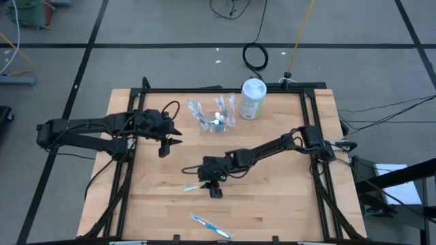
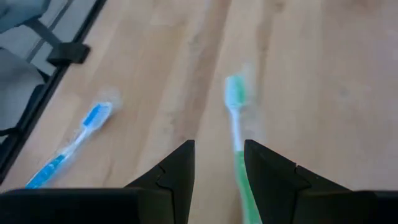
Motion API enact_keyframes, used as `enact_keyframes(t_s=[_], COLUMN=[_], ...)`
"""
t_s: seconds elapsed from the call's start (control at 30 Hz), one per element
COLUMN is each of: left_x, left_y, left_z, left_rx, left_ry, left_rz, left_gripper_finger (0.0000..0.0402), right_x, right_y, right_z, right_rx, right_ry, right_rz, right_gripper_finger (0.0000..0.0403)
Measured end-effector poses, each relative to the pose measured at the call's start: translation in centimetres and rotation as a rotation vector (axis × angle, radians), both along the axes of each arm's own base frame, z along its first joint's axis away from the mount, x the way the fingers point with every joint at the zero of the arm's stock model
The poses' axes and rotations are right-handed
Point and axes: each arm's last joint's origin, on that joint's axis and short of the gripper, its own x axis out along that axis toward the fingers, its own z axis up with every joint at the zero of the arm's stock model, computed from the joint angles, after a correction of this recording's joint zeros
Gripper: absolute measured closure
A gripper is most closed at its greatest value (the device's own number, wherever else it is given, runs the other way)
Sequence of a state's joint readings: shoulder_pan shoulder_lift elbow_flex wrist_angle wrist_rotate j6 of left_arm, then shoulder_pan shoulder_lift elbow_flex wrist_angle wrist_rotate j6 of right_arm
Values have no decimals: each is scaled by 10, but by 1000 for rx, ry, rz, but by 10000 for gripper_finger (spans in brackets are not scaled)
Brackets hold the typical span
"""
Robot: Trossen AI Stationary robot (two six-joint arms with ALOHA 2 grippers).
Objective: Pick & Place toothbrushing station
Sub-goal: Put the green toothbrush into the transparent organizer
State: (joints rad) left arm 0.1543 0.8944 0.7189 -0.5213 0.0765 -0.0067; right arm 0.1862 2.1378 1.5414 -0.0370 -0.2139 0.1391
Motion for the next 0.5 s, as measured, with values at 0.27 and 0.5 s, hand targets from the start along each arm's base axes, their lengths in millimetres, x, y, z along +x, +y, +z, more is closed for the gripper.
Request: enact_keyframes(t_s=[0.27,0.5], left_x=[0,0], left_y=[0,0], left_z=[0,0], left_rx=[-2,1], left_ry=[-2,-1], left_rz=[2,0], left_gripper_finger=[240,240], right_x=[4,4], right_y=[-3,-10], right_z=[-32,-34], right_rx=[-26,-84], right_ry=[60,45], right_rz=[4,45], right_gripper_finger=[273,273])
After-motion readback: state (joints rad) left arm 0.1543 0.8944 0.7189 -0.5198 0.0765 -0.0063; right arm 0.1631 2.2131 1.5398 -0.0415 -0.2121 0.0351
